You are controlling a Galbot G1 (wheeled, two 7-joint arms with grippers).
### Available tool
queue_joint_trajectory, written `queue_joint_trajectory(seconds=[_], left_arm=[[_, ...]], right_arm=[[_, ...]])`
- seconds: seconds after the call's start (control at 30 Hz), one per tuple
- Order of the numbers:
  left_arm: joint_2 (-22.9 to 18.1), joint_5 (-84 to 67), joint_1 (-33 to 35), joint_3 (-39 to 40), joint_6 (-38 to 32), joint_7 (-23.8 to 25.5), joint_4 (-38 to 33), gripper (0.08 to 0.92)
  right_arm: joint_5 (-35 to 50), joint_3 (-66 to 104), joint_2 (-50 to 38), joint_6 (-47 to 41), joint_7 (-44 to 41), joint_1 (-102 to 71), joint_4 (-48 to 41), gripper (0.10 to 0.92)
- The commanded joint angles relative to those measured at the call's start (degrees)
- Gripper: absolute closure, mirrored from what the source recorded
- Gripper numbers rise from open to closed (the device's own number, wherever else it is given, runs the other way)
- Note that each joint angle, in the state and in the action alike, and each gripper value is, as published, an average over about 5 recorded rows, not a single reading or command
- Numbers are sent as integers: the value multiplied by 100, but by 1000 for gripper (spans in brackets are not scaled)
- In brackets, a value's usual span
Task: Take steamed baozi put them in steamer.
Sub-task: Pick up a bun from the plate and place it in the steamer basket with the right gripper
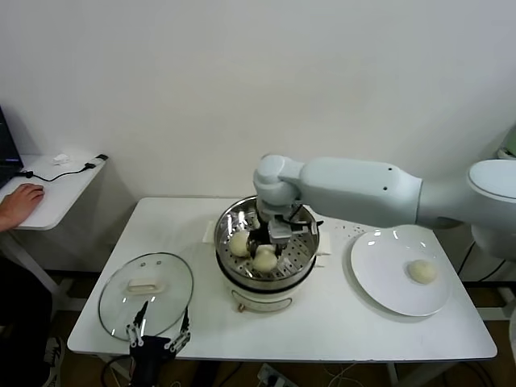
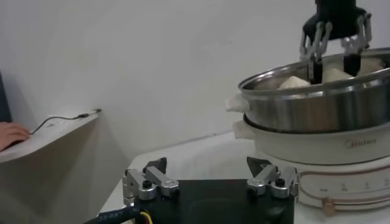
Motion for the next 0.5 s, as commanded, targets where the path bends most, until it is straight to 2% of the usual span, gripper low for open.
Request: queue_joint_trajectory(seconds=[0.03,0.2,0.4,0.5], left_arm=[[-9,-77,-2,2,-1,-5,71,177],[-4,-70,-11,4,1,-2,74,177],[-2,-63,-19,5,-3,-2,84,177],[-3,-67,-19,6,-10,-3,96,177]], right_arm=[[13,-97,-45,14,20,-233,104,423],[28,-117,-106,-91,116,-201,96,398],[32,17,-130,-88,78,-83,14,249],[38,126,-200,-70,53,-1,25,210]])
